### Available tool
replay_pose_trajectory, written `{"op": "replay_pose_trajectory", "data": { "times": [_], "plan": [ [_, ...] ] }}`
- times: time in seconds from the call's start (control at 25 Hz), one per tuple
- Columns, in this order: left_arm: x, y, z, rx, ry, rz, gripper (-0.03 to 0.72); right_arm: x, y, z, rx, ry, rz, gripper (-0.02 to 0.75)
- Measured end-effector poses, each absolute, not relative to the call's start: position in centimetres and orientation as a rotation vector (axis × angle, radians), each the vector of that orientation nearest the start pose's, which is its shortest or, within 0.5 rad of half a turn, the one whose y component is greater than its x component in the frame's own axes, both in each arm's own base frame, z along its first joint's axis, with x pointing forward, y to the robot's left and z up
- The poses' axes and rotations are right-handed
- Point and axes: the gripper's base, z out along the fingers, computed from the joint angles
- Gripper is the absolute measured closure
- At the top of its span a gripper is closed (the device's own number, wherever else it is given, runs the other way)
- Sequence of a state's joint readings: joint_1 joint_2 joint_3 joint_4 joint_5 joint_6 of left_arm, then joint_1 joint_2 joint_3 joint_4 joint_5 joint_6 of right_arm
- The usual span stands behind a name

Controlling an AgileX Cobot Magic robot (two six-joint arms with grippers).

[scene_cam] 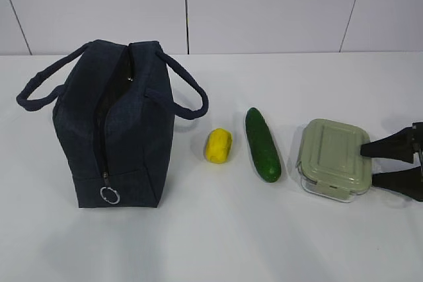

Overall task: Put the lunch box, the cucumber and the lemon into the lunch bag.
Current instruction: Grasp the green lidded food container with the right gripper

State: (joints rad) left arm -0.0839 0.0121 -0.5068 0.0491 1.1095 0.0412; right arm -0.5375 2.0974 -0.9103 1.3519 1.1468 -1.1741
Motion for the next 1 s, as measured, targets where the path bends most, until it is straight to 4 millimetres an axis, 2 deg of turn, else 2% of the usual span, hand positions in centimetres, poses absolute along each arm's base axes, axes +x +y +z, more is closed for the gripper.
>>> {"op": "replay_pose_trajectory", "data": {
  "times": [0.16, 0.52, 0.84, 1.0],
  "plan": [
    [-0.6, 0.5, 27.5, 0.127, 2.093, 0.036, 0.449, 31.1, -9.0, 8.9, 0.509, 2.334, 1.392, 0.148],
    [-0.6, 0.5, 27.5, 0.127, 2.093, 0.037, 0.449, 32.1, -9.6, 9.2, 0.456, 2.314, 1.357, 0.148],
    [-0.6, 0.5, 27.5, 0.127, 2.093, 0.041, 0.449, 32.5, -8.0, 9.2, 0.361, 2.34, 1.367, 0.148],
    [-0.6, 0.5, 27.5, 0.127, 2.093, 0.041, 0.449, 32.5, -7.9, 9.2, 0.349, 2.345, 1.365, 0.148]
  ]
}}
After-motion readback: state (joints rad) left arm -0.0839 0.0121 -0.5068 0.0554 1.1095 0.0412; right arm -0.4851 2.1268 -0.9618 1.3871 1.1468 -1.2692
